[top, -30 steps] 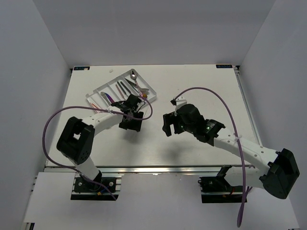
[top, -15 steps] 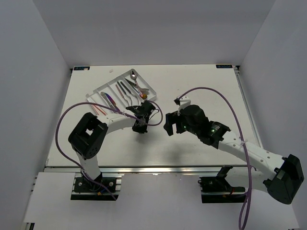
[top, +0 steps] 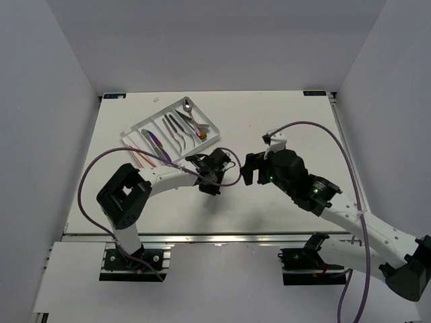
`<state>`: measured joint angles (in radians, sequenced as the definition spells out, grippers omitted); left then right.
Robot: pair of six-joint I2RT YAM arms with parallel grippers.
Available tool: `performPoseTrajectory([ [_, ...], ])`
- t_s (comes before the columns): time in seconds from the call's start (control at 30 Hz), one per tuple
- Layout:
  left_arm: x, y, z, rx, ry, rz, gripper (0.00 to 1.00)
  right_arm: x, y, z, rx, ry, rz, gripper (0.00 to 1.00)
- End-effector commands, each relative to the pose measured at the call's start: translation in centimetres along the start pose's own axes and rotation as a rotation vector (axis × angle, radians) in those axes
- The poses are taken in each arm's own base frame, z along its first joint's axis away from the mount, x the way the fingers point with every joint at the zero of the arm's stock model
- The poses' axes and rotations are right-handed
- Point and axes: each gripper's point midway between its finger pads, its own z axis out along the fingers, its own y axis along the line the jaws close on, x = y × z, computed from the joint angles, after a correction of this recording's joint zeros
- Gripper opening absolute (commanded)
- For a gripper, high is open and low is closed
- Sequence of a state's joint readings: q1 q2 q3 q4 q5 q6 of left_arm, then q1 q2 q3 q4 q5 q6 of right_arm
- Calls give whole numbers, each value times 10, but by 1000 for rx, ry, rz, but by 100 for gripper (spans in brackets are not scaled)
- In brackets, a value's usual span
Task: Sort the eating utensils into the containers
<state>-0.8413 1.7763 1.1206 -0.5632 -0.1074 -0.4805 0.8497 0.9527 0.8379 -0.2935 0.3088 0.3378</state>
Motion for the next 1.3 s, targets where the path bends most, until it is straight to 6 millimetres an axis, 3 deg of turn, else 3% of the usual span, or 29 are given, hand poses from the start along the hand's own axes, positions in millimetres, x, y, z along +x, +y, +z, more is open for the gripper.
performPoseTrajectory([
  [0.0,-46,-34,-62,167,-145,-21,0,-35,-7,-16,44,-103,50,89],
  [0.1,-74,-30,-90,144,-247,-69,0,-43,-9,-19,51,-127,59,89],
  [0.23,-123,18,-129,17,-425,-242,0,-45,-7,-16,47,-124,58,89],
  [0.27,-135,48,-134,-33,-450,-330,0,-44,-6,-14,40,-116,57,89],
  [0.33,-145,87,-139,-79,-480,-478,0,-41,-3,-10,33,-101,53,89],
  [0.37,-152,129,-148,-134,-519,-588,0,-40,-2,-9,25,-94,52,89],
  [0.43,-153,169,-151,-185,-547,-703,0,-37,-2,-6,27,-85,49,89],
  [0.47,-151,202,-152,-241,-559,-772,0,-36,-2,-5,27,-85,49,89],
  [0.57,-150,243,-152,-310,-552,-851,0,-30,-2,-1,27,-71,41,89],
  [0.67,-145,271,-138,-344,-534,-908,0,-24,-4,3,37,-47,33,89],
  [0.87,-125,286,-98,-361,-444,-955,0,-18,-5,9,40,-34,31,89],
  [1.1,-89,294,-74,-429,-384,-990,0,-12,-5,12,38,-12,21,89],
  [1.27,-81,288,-60,-396,-349,-966,0,-11,-2,15,25,-3,20,89],
])
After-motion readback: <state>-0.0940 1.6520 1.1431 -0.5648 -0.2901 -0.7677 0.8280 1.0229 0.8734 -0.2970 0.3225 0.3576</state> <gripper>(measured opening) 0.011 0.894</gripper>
